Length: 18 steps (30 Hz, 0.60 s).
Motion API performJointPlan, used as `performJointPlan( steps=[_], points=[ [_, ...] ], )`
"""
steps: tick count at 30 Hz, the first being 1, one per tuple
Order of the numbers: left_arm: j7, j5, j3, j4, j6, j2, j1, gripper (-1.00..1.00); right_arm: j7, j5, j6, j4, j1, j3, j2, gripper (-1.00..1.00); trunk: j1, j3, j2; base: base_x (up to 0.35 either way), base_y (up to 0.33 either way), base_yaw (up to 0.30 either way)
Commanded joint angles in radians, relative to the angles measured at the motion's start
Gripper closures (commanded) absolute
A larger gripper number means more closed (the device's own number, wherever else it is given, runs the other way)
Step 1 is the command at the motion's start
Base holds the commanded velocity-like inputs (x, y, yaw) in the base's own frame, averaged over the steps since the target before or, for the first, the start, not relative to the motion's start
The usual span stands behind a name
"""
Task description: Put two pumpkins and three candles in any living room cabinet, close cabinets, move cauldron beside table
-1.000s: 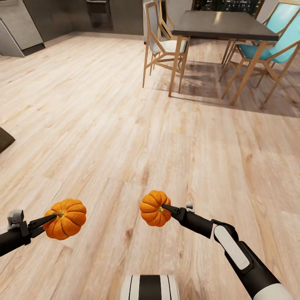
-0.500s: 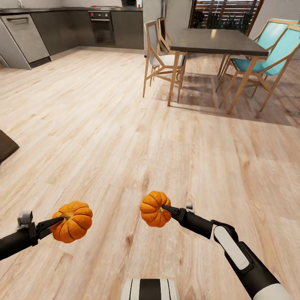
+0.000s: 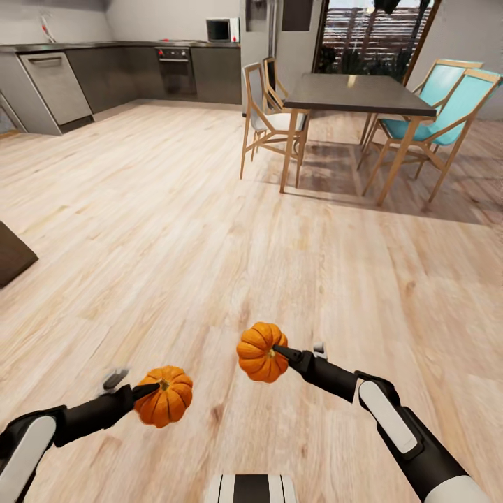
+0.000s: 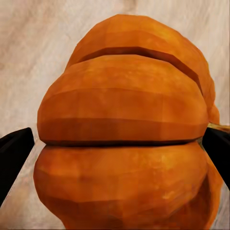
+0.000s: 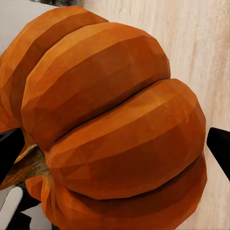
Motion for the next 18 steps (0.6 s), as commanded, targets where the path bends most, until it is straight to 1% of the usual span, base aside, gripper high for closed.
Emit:
performJointPlan(
  steps=[1,2,3,5,10,15,18],
  points=[
    [0.033,0.005,-0.007,-0.001,0.006,-0.013,-0.006,1.0,-0.004,-0.003,-0.004,-0.002,0.0,0.002,-0.001,1.0,-0.001,0.003,0.0,0.0,0.0,0.0],
    [0.068,0.005,-0.019,-0.008,0.006,-0.024,-0.01,1.0,-0.008,-0.001,-0.014,-0.009,0.0,0.002,0.0,1.0,-0.001,0.007,0.0,0.0,0.0,0.0],
    [0.09,0.006,-0.026,-0.025,0.006,-0.031,-0.013,1.0,-0.01,0.002,-0.022,-0.013,0.0,0.002,0.0,1.0,-0.002,0.011,0.0,0.0,0.0,0.0],
    [0.108,0.005,-0.031,-0.04,0.006,-0.037,-0.014,1.0,-0.017,0.005,-0.037,-0.016,0.0,0.003,0.0,1.0,-0.003,0.019,0.001,0.0,0.0,0.0],
    [0.112,0.007,-0.034,-0.053,0.007,-0.04,-0.014,1.0,-0.046,0.0,-0.055,-0.012,0.0,0.004,-0.001,1.0,-0.005,0.038,0.002,0.0,0.0,0.0],
    [0.112,0.007,-0.046,-0.055,0.007,-0.04,-0.014,1.0,-0.046,-0.006,-0.05,-0.004,0.0,0.003,-0.001,1.0,-0.007,0.057,0.003,0.0,0.0,0.0],
    [0.112,0.009,-0.05,-0.055,0.007,-0.041,-0.014,1.0,-0.034,-0.024,-0.045,-0.011,0.0,0.002,-0.006,1.0,-0.008,0.067,0.004,0.0,0.0,0.0]
  ],
)
